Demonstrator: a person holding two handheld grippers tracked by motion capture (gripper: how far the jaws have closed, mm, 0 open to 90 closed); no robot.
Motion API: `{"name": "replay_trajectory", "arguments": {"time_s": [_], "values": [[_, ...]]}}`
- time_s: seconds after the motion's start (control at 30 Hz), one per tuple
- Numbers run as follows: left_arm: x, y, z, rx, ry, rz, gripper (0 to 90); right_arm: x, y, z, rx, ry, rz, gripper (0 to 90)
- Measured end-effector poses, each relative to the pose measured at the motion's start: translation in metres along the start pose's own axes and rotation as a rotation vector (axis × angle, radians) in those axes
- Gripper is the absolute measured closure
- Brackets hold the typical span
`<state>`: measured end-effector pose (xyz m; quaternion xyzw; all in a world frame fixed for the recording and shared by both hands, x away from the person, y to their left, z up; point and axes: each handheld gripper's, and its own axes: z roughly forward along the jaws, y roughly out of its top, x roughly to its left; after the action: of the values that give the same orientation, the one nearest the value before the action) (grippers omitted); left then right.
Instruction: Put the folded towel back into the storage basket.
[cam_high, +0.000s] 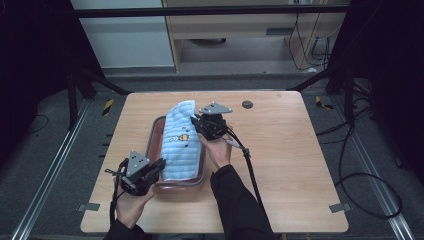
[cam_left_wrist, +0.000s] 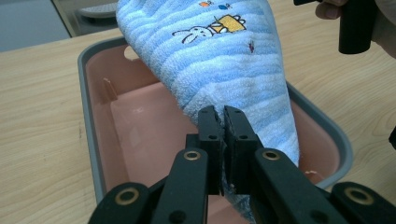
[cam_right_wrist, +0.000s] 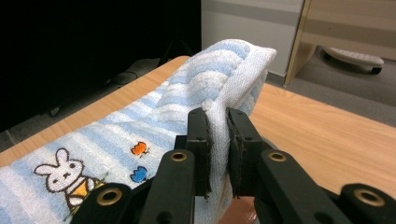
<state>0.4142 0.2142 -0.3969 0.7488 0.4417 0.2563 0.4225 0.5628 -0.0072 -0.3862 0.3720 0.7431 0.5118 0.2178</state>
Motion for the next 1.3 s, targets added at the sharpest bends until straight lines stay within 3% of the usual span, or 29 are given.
{"name": "replay_trajectory", "arguments": {"time_s": [0.53, 0.97, 1.07, 1.3], "values": [[0.009, -0.016, 0.020, 0.061, 0.019, -0.015, 85.8, -0.002, -0.021, 0.024, 0.048, -0.005, 0.011, 80.3], [0.012, -0.021, 0.028, 0.127, 0.047, -0.028, 82.1, 0.000, -0.034, 0.040, 0.156, -0.015, -0.011, 76.1], [0.013, -0.022, 0.029, 0.128, 0.051, -0.029, 74.0, 0.000, -0.036, 0.041, 0.175, -0.016, -0.012, 71.9], [0.016, -0.018, 0.022, 0.079, 0.053, -0.056, 66.4, -0.006, -0.031, 0.028, 0.125, -0.028, -0.017, 60.1]]}}
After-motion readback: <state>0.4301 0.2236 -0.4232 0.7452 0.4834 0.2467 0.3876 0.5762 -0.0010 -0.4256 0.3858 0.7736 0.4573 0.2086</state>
